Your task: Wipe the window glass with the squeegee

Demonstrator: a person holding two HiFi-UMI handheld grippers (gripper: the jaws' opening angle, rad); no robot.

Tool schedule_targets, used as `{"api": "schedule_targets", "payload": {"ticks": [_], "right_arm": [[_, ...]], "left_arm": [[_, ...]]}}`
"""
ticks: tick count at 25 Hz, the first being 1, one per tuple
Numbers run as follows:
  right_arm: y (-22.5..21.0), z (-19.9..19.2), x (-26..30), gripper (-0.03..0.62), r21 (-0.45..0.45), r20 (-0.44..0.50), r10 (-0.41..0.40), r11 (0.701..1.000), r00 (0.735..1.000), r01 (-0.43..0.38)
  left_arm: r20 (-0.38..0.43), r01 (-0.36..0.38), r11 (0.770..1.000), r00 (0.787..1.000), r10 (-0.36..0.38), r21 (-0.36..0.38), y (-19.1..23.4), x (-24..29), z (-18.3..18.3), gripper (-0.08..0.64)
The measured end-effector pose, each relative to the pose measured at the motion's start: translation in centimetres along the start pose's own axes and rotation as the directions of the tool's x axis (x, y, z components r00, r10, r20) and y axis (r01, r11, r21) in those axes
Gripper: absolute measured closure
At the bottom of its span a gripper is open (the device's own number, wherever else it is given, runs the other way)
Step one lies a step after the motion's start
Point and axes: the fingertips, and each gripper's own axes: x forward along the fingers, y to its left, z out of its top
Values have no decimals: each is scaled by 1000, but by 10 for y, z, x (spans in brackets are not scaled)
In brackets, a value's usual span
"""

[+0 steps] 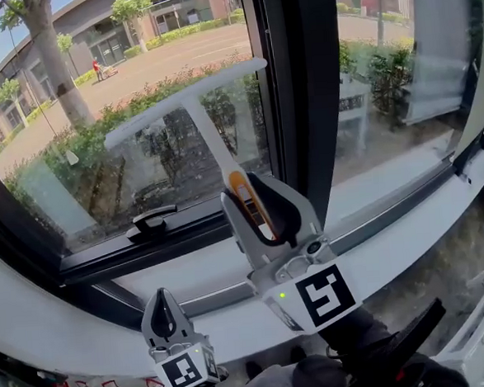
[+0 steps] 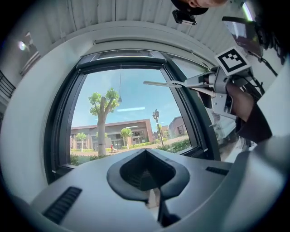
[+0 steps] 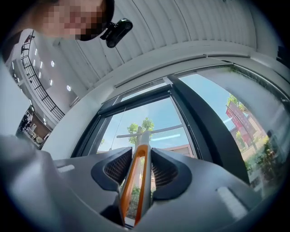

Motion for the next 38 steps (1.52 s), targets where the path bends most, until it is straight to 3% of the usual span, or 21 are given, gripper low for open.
{"api": "schedule_targets", "payload": {"ticks": [5, 11, 24, 33, 38], "right_arm": [[-13, 25, 51, 462, -28, 74, -50, 998, 996, 52], [-29, 18, 83, 462, -28, 68, -103, 994, 992, 105], [-60, -5, 115, 462, -3, 64, -112, 994, 992, 112], [-63, -3, 123, 462, -40, 78, -132, 990, 988, 135], [-64, -5, 122, 462, -40, 78, -132, 990, 988, 136]], "left_arm": [[-1, 45, 999, 999, -45, 0, 14, 19, 0, 561], [1, 68, 998, 998, -68, -5, 25, 36, -4, 561], [-15, 62, 998, 998, -62, 3, 34, 65, -13, 561], [-21, 29, 999, 999, -30, -15, 33, 72, -9, 561], [-28, 46, 999, 999, -46, -8, 31, 74, -13, 561]]}}
